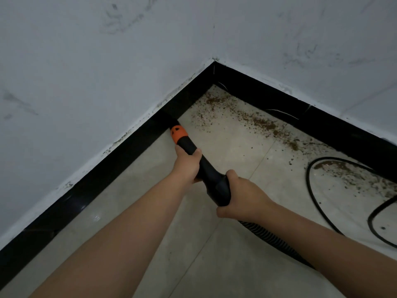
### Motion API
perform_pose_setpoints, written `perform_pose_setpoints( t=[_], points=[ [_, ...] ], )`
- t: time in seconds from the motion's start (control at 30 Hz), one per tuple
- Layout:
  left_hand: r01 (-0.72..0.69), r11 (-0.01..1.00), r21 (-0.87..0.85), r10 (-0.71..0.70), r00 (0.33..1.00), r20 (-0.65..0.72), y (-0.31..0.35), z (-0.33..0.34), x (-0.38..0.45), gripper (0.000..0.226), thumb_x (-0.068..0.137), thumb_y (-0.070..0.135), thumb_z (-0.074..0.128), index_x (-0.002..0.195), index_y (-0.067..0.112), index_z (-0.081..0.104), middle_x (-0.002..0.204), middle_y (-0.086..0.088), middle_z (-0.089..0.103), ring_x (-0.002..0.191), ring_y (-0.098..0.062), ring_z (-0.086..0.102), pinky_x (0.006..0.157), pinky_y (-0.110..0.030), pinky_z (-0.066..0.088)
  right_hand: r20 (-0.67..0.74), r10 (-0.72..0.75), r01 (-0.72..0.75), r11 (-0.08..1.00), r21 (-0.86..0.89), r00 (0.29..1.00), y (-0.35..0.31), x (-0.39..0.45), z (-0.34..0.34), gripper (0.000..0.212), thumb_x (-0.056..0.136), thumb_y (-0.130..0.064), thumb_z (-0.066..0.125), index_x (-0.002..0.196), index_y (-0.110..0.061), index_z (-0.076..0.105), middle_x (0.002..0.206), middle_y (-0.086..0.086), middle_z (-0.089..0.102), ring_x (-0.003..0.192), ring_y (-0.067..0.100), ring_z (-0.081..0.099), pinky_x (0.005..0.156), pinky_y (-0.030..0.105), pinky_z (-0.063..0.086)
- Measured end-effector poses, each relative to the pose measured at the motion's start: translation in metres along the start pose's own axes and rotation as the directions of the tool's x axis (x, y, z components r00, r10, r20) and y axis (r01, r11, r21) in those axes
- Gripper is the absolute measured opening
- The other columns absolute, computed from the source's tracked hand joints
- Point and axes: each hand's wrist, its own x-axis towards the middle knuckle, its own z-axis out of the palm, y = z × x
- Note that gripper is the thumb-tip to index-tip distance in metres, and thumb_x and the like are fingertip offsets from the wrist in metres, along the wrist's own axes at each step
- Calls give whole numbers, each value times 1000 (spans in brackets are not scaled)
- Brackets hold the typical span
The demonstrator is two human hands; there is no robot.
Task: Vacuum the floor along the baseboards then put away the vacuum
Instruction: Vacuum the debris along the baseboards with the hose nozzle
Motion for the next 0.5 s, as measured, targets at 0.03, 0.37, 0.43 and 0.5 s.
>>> perform_pose_setpoints(
  t=[0.03, 0.37, 0.43, 0.5],
  points=[
    [9, 1000, 3, -9, 1000, 5, 0, -3, -4, 65, 98, 22, 43, 149, 28, 3, 142, -8, 36, 116, -31, 49, 81, -43, 50, 1, -6, 6, 1000, 15, 1000, -1, -3, 3, 52, 68, -32, 73, 97, -20, 31, 84, -5, 46, 70, 13, 51, 49, 21, 36],
    [26, 1000, 12, -27, 995, 95, 0, 30, -26, 62, 99, 23, 42, 149, 30, 6, 141, -9, 38, 109, -28, 50, 74, -40, 47, -40, -20, 20, 1000, -2, 999, 20, -35, -16, 50, 71, -35, 71, 96, -19, 31, 77, -9, 41, 65, 10, 47, 48, 22, 37],
    [29, 1000, 3, -30, 992, 120, 0, 44, -30, 61, 99, 24, 41, 149, 29, 6, 142, -10, 37, 111, -28, 49, 73, -40, 48, -44, -9, 7, 999, -45, 999, 27, -43, -27, 50, 71, -37, 71, 95, -19, 31, 77, -8, 42, 62, 7, 45, 47, 21, 36],
    [34, 999, 12, -35, 993, 115, -1, 58, -34, 60, 99, 24, 40, 149, 27, 6, 142, -11, 37, 115, -31, 49, 76, -41, 49, -45, 7, -11, 995, -101, 999, 35, -50, -38, 51, 71, -39, 71, 95, -19, 31, 78, -6, 43, 61, 6, 45, 47, 21, 36]
  ],
)
